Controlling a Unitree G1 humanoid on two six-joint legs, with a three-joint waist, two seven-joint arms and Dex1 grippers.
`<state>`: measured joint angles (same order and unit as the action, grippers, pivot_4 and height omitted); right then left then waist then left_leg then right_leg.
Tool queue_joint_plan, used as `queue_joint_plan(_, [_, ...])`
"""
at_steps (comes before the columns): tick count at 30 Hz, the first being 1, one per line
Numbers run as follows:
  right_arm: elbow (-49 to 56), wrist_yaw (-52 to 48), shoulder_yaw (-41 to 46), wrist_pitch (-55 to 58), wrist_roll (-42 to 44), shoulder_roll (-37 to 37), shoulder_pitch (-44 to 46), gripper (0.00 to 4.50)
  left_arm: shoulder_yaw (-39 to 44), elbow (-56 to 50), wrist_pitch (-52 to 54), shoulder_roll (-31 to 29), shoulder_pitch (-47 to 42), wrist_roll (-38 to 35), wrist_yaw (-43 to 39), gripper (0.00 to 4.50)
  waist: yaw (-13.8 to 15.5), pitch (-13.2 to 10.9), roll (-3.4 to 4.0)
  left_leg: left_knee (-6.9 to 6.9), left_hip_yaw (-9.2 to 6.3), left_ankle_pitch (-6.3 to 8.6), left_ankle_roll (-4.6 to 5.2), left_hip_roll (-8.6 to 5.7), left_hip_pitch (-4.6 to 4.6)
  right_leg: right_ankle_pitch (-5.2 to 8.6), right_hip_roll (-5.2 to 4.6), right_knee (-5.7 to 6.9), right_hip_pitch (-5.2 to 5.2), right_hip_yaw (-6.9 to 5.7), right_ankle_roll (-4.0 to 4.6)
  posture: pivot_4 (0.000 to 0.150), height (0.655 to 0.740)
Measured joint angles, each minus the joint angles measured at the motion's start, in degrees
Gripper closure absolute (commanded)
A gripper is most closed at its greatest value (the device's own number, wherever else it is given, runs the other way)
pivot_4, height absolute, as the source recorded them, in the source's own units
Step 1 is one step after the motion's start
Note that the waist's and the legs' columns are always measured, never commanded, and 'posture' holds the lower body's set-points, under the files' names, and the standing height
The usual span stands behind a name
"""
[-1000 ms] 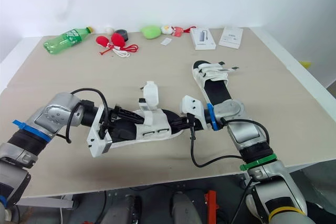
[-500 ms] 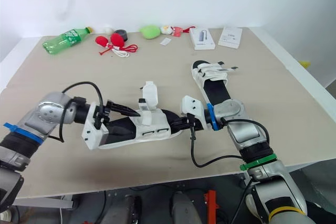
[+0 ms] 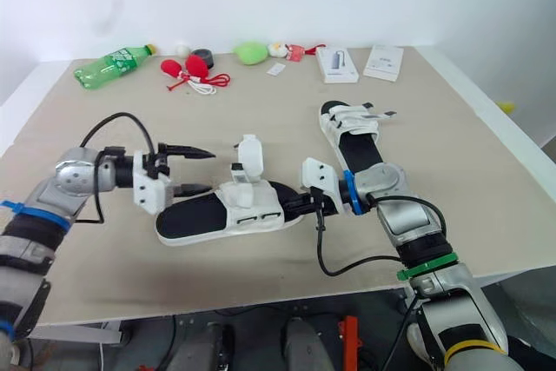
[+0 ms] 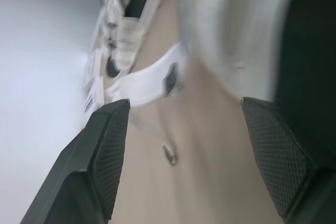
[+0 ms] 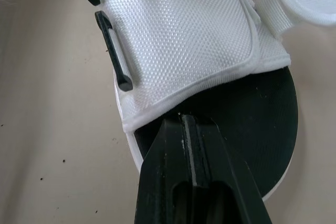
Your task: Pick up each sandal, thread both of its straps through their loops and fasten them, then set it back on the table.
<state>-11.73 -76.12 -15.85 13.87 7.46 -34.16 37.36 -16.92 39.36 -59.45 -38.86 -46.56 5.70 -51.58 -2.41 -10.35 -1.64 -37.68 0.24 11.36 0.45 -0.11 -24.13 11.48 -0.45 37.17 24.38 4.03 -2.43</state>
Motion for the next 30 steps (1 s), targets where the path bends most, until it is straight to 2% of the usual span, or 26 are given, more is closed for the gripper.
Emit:
queue_joint_plan(8, [-0.06,0.09,-0.07,0.14,-0.04,-0.07,0.17,4.5,-0.62,4.8,-0.51,4.5,-3.57,4.25,3.32,1.03,-0.12,0.0,0.0,0.01,-0.02,0.0,0.0,-0.01,-0.02,-0.01,0.0,0.0,0.03,0.04,0.0,0.15,0.74])
queue_joint_plan(23, [0.38,0.79,-0.05,1.07,0.0,-0.21,0.02,4.5,-1.47,7.95,-1.99,5.98,-5.13,5.46,2.3,1.03,-0.1,0.0,0.0,0.01,-0.06,0.0,0.0,-0.02,-0.02,-0.01,-0.01,0.0,0.02,0.04,-0.01,0.15,0.74])
queue_joint_plan(26, [0.49,1.03,-0.06,1.13,0.04,-0.21,-0.06,4.5,-1.58,7.95,-2.02,6.14,-5.13,5.5,2.18,1.92,-0.1,0.0,0.0,0.01,-0.06,0.0,0.0,-0.02,-0.02,-0.02,-0.01,0.0,0.02,0.04,-0.02,0.15,0.74])
queue_joint_plan(30, [0.49,1.07,-0.06,1.14,0.04,-0.21,-0.07,4.5,-3.01,7.94,-3.14,6.58,-5.13,5.91,2.16,3.88,-0.1,0.0,0.0,0.01,-0.06,0.0,0.0,-0.02,-0.02,-0.02,-0.01,0.0,0.02,0.04,-0.01,0.15,0.74])
